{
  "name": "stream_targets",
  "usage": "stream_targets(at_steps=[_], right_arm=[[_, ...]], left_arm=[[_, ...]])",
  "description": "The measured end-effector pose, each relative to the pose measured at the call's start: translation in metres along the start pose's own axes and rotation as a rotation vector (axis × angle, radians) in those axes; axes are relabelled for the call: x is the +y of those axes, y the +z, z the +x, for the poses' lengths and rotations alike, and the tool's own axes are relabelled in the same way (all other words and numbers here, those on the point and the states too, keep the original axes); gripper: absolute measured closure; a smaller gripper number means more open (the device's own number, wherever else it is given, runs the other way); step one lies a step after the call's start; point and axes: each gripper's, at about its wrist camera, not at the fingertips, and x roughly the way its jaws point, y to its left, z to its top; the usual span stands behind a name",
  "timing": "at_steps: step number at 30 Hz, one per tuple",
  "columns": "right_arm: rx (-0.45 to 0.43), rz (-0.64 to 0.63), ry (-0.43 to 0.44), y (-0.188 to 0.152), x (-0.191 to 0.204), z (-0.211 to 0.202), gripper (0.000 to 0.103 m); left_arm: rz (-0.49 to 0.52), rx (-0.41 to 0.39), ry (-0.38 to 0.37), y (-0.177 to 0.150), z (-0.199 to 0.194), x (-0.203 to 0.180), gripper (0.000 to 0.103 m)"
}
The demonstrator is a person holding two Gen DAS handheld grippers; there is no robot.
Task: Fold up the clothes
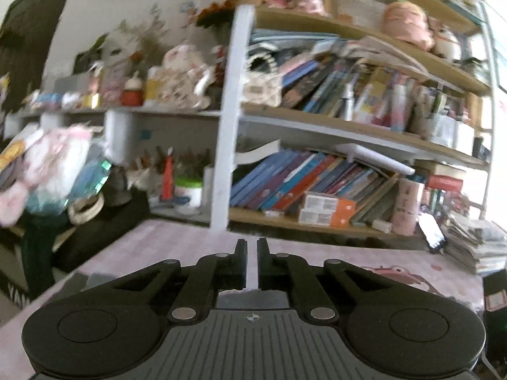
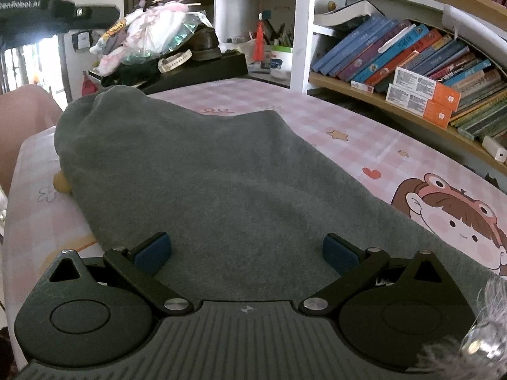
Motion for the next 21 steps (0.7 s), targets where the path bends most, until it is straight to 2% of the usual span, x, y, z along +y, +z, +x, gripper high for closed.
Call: stream_targets(at_steps=[3,6,9,11,13,21], right_arm=[[-0.001,-0.008,-0.006,0.000,0.002,0.000,0.000],[-0.002,-0.012,-0.009,0.000,0.002,0.000,0.000],[-0.001,-0.013,-0.010,-0.001,0.003,0.000,0.000],[0.000,-0.013,-0.010,-0.001,0.003,0.000,0.000],[0.000,-0.013,-0.010,-0.001,0.003,0.000,0.000],[0.001,-0.012,-0.009,0.000,0.002,0.000,0.000]], left_arm=[[-0.083,0.038,0.055,-0.006,0.003,0.022,0.093],[-0.229,0.068,0.139,-0.017,0.006,0.055,0.088],[-0.364,0.082,0.248,-0.028,0.005,0.089,0.064],[-0.385,0.079,0.327,-0.033,0.002,0.104,0.038],[-0.407,0.081,0.370,-0.037,-0.001,0.117,0.028],[-0.562,0.173,0.393,-0.061,0.008,0.153,0.028]])
